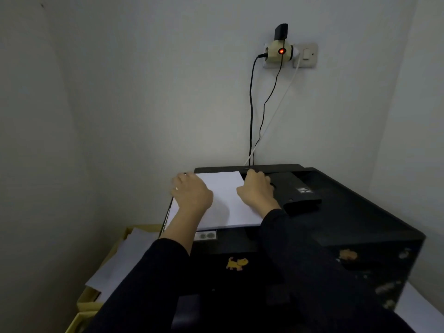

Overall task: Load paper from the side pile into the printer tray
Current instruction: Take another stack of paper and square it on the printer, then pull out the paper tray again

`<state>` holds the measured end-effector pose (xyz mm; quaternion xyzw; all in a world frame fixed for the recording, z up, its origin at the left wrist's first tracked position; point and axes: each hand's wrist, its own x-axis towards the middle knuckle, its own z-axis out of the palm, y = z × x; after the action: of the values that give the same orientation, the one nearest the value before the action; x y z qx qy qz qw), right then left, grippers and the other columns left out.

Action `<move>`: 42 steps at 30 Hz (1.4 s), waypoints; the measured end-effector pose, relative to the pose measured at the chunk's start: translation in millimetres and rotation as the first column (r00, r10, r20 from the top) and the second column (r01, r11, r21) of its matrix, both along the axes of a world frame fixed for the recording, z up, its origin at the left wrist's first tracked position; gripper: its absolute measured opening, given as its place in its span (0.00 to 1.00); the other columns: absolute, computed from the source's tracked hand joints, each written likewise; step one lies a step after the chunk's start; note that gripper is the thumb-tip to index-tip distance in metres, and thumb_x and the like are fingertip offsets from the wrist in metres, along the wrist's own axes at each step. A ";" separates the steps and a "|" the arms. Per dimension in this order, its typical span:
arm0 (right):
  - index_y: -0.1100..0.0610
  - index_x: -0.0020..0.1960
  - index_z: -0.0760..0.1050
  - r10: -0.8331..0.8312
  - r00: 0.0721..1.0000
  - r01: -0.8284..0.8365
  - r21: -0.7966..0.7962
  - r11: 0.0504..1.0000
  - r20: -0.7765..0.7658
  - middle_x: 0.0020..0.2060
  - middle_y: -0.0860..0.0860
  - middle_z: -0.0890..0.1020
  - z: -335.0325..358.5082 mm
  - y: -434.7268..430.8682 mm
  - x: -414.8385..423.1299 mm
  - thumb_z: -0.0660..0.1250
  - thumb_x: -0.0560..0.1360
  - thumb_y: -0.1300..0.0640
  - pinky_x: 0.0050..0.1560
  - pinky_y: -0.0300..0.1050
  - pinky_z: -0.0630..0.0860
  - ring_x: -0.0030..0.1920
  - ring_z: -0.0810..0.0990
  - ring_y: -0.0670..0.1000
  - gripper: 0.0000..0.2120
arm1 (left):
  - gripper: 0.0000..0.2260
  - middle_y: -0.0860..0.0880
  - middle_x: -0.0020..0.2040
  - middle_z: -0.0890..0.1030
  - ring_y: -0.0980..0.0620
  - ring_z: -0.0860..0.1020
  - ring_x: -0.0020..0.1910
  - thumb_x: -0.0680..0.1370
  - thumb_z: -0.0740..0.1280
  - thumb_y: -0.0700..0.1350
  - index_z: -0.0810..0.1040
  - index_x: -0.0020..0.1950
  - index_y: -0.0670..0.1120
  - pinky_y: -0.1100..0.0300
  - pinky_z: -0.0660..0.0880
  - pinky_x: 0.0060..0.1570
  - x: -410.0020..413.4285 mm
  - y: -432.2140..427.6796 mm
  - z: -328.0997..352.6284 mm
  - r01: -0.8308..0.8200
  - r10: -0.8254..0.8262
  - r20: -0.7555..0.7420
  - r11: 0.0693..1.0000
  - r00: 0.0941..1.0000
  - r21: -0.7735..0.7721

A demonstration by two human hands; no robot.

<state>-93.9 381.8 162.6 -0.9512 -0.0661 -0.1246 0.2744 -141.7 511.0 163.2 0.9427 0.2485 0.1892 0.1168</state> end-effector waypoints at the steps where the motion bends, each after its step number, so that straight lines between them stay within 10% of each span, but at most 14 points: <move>1: 0.62 0.63 0.68 0.013 1.000 -0.013 0.022 1.000 0.017 0.62 0.61 0.72 -0.3 -5.5 -3.6 0.63 0.74 0.59 0.58 0.57 0.69 0.62 0.68 0.62 0.19 | 0.28 0.38 0.72 0.62 0.40 0.59 0.72 0.78 0.62 0.50 0.58 0.73 0.36 0.49 0.61 0.69 -2.2 -8.3 -1.4 0.033 -0.033 0.034 0.999 0.999 0.001; 10: 0.61 0.69 0.66 -0.040 0.939 -0.101 0.384 0.918 0.341 0.62 0.58 0.74 -0.4 -40.7 -50.7 0.62 0.77 0.58 0.62 0.47 0.69 0.65 0.69 0.56 0.22 | 0.28 0.43 0.74 0.62 0.45 0.58 0.73 0.79 0.61 0.53 0.59 0.74 0.40 0.53 0.61 0.69 -37.2 -68.1 -12.3 0.286 -0.265 0.487 0.958 0.832 0.033; 19: 0.64 0.62 0.73 -0.239 0.832 -0.031 0.473 0.881 0.500 0.57 0.58 0.78 -103.9 -139.4 -141.8 0.65 0.76 0.63 0.59 0.39 0.68 0.61 0.73 0.56 0.15 | 0.19 0.43 0.69 0.68 0.50 0.60 0.69 0.78 0.65 0.46 0.71 0.66 0.39 0.60 0.60 0.66 -140.7 -161.6 -122.6 0.478 -0.358 0.573 0.876 0.737 -0.067; 22: 0.60 0.59 0.73 -0.242 0.894 0.014 0.515 0.857 0.378 0.56 0.54 0.78 -151.6 -149.7 -167.5 0.65 0.76 0.62 0.57 0.39 0.69 0.59 0.73 0.52 0.12 | 0.16 0.47 0.67 0.68 0.55 0.61 0.65 0.79 0.64 0.47 0.71 0.64 0.42 0.64 0.61 0.63 -161.0 -170.1 -173.0 0.476 -0.321 0.497 0.851 0.807 -0.223; 27: 0.60 0.54 0.76 -0.161 0.948 0.306 0.642 0.703 -0.276 0.46 0.52 0.80 -218.0 -154.1 -172.9 0.63 0.78 0.55 0.47 0.39 0.71 0.52 0.79 0.54 0.09 | 0.20 0.44 0.65 0.72 0.47 0.69 0.64 0.80 0.61 0.53 0.70 0.66 0.41 0.56 0.68 0.63 -160.4 -168.3 -232.5 0.171 -0.112 0.131 0.729 0.985 -0.662; 31: 0.67 0.54 0.77 -0.069 0.718 0.643 0.623 0.447 -0.692 0.45 0.60 0.81 -251.2 -152.2 -161.0 0.65 0.76 0.48 0.50 0.53 0.77 0.47 0.80 0.60 0.20 | 0.25 0.41 0.61 0.77 0.44 0.75 0.55 0.79 0.59 0.59 0.73 0.63 0.38 0.54 0.72 0.57 -150.4 -161.4 -256.8 -0.076 -0.021 -0.099 0.486 0.995 -0.871; 34: 0.65 0.62 0.71 0.103 0.594 0.764 0.600 0.238 -0.798 0.53 0.62 0.80 -270.1 -150.6 -151.5 0.67 0.73 0.41 0.52 0.55 0.78 0.51 0.79 0.59 0.30 | 0.33 0.41 0.68 0.72 0.41 0.71 0.65 0.76 0.57 0.64 0.66 0.72 0.41 0.49 0.70 0.63 -140.9 -153.6 -261.7 -0.193 0.032 -0.191 0.078 0.981 -0.978; 39: 0.67 0.72 0.60 0.289 0.617 0.775 0.629 -0.061 -0.732 0.66 0.64 0.70 -291.5 -147.1 -138.9 0.69 0.69 0.38 0.59 0.53 0.74 0.62 0.74 0.59 0.44 | 0.38 0.41 0.72 0.67 0.41 0.68 0.69 0.75 0.56 0.67 0.60 0.75 0.42 0.47 0.70 0.62 -125.3 -144.7 -272.5 -0.216 0.048 -0.226 -0.152 0.973 -0.964; 42: 0.66 0.71 0.61 0.302 0.629 0.772 0.620 -0.139 -0.716 0.60 0.62 0.72 -301.6 -142.2 -141.4 0.72 0.64 0.36 0.55 0.51 0.76 0.53 0.76 0.56 0.47 | 0.38 0.44 0.59 0.74 0.42 0.75 0.58 0.72 0.59 0.69 0.65 0.72 0.44 0.49 0.75 0.56 -123.1 -142.3 -283.8 -0.183 0.020 -0.200 -0.329 0.980 -0.927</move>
<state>-235.2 239.6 -139.0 -0.3768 0.3632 0.1786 0.8332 -264.7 368.8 -120.6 0.4371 0.3855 -0.1293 0.8023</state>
